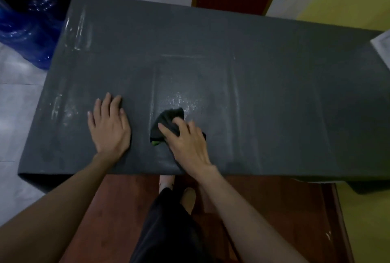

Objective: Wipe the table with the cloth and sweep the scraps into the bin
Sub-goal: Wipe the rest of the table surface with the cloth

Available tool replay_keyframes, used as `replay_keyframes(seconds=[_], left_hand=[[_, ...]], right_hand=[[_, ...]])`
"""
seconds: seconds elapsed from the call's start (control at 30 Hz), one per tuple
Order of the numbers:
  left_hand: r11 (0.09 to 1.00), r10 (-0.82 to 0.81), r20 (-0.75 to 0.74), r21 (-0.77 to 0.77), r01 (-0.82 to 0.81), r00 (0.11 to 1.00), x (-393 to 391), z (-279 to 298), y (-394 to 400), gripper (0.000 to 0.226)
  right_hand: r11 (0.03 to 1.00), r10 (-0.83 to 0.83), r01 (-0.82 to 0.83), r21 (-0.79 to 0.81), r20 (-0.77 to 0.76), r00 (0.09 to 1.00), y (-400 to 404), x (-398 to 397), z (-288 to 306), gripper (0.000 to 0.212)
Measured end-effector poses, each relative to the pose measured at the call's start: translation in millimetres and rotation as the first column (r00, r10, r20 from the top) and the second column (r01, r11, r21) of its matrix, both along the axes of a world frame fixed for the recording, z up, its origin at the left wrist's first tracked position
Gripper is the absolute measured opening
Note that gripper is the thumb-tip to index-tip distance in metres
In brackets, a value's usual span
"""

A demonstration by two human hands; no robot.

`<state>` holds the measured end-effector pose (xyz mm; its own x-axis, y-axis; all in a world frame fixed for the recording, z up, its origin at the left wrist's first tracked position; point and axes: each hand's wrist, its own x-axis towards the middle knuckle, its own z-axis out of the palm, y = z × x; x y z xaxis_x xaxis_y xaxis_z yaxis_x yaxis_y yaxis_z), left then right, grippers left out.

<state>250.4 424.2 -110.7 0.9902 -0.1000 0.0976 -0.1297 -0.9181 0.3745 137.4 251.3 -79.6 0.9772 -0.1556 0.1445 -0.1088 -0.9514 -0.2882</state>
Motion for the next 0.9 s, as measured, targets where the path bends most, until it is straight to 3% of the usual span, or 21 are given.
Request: replay_keyframes(seconds=[0.07, 0.13, 0.17, 0.23, 0.27, 0.3, 0.33, 0.4, 0.47, 0.5, 0.57, 0.63, 0.67, 0.73, 0.77, 0.8, 0.83, 0.87, 0.9], left_hand=[[1.000, -0.015, 0.010, 0.013, 0.015, 1.000, 2.0, -3.5, 5.6, 0.040], [1.000, 0.004, 0.010, 0.001, -0.004, 1.000, 1.2, -3.2, 10.7, 0.041], [1.000, 0.011, 0.000, -0.003, -0.011, 1.000, -0.3, -1.3, 9.2, 0.042], [1.000, 0.030, -0.029, -0.005, -0.030, 0.999, -1.1, 4.3, 2.7, 0.042], [0.999, 0.044, -0.040, 0.000, -0.044, 0.998, 0.7, 6.7, 0.2, 0.041], [0.998, 0.058, -0.042, 0.008, -0.057, 0.997, 3.3, 8.2, -2.3, 0.038], [0.997, 0.071, -0.036, 0.016, -0.071, 0.997, 8.1, 9.6, -5.7, 0.036], [0.997, 0.068, 0.000, 0.021, -0.068, 0.998, 25.1, 12.3, -17.7, 0.032], [0.999, -0.034, 0.033, -0.011, 0.034, 0.999, 50.2, 15.4, -37.8, 0.034], [0.993, -0.118, 0.035, -0.014, 0.118, 0.992, 64.0, 16.7, -49.7, 0.038], [0.966, -0.258, -0.009, 0.017, 0.258, 0.966, 89.1, 16.0, -68.7, 0.044], [0.959, -0.279, -0.070, 0.035, 0.281, 0.958, 106.4, 10.6, -73.3, 0.046], [0.961, -0.269, -0.083, 0.046, 0.274, 0.959, 110.6, 7.7, -70.6, 0.045], [0.955, -0.284, -0.056, 0.075, 0.288, 0.957, 111.5, 4.4, -63.5, 0.045], [0.953, -0.292, -0.033, 0.074, 0.294, 0.956, 112.0, 4.2, -61.9, 0.044], [0.956, -0.289, -0.015, 0.058, 0.289, 0.957, 114.3, 4.4, -62.2, 0.042], [0.960, -0.277, 0.003, 0.035, 0.277, 0.961, 117.8, 5.0, -64.1, 0.039], [0.965, -0.263, 0.024, 0.007, 0.262, 0.965, 122.7, 6.1, -68.7, 0.036], [0.968, -0.249, 0.044, -0.020, 0.250, 0.967, 129.2, 7.1, -75.4, 0.035]], right_hand=[[0.996, 0.038, -0.035, -0.085, 0.025, 0.999, -31.7, -12.3, -13.5, 0.041], [0.952, -0.296, 0.295, -0.085, -0.006, 0.955, -92.5, -40.8, -15.5, 0.029], [0.853, -0.516, 0.514, -0.089, 0.002, 0.857, -125.5, -56.5, -13.6, 0.029], [0.486, -0.873, 0.874, -0.016, 0.036, 0.486, -177.4, -80.3, -9.8, 0.032], [0.327, -0.943, 0.945, 0.003, 0.062, 0.326, -190.9, -78.3, -7.1, 0.034], [0.235, -0.971, 0.971, 0.041, 0.047, 0.233, -193.4, -65.6, -4.5, 0.034], [0.274, -0.962, 0.956, 0.108, 0.031, 0.272, -187.1, -44.1, -2.9, 0.032], [0.587, -0.807, 0.783, 0.206, 0.073, 0.586, -146.5, 14.1, -5.8, 0.027], [0.897, -0.433, 0.406, 0.176, 0.150, 0.889, -86.0, 68.1, -6.0, 0.024], [0.973, -0.228, 0.222, 0.065, 0.111, 0.967, -57.7, 85.8, -5.9, 0.029], [0.999, 0.040, -0.036, -0.041, 0.100, 0.994, -49.9, 99.8, -11.9, 0.041], [0.997, -0.011, 0.017, -0.072, 0.084, 0.996, -92.7, 92.0, -14.8, 0.041], [0.987, -0.140, 0.146, -0.074, 0.080, 0.987, -120.6, 81.1, -15.1, 0.040], [0.855, -0.503, 0.510, -0.095, 0.088, 0.860, -187.6, 52.0, -20.3, 0.041], [0.675, -0.729, 0.735, -0.062, 0.098, 0.677, -213.5, 41.2, -17.7, 0.040], [0.423, -0.902, 0.906, -0.009, 0.095, 0.422, -229.3, 39.0, -14.1, 0.038], [0.182, -0.980, 0.982, 0.046, 0.087, 0.178, -235.1, 46.9, -11.8, 0.036], [0.045, -0.997, 0.990, 0.135, 0.072, 0.035, -231.7, 63.1, -11.2, 0.033], [0.092, -0.994, 0.976, 0.195, 0.074, 0.079, -220.9, 87.0, -10.6, 0.031]])
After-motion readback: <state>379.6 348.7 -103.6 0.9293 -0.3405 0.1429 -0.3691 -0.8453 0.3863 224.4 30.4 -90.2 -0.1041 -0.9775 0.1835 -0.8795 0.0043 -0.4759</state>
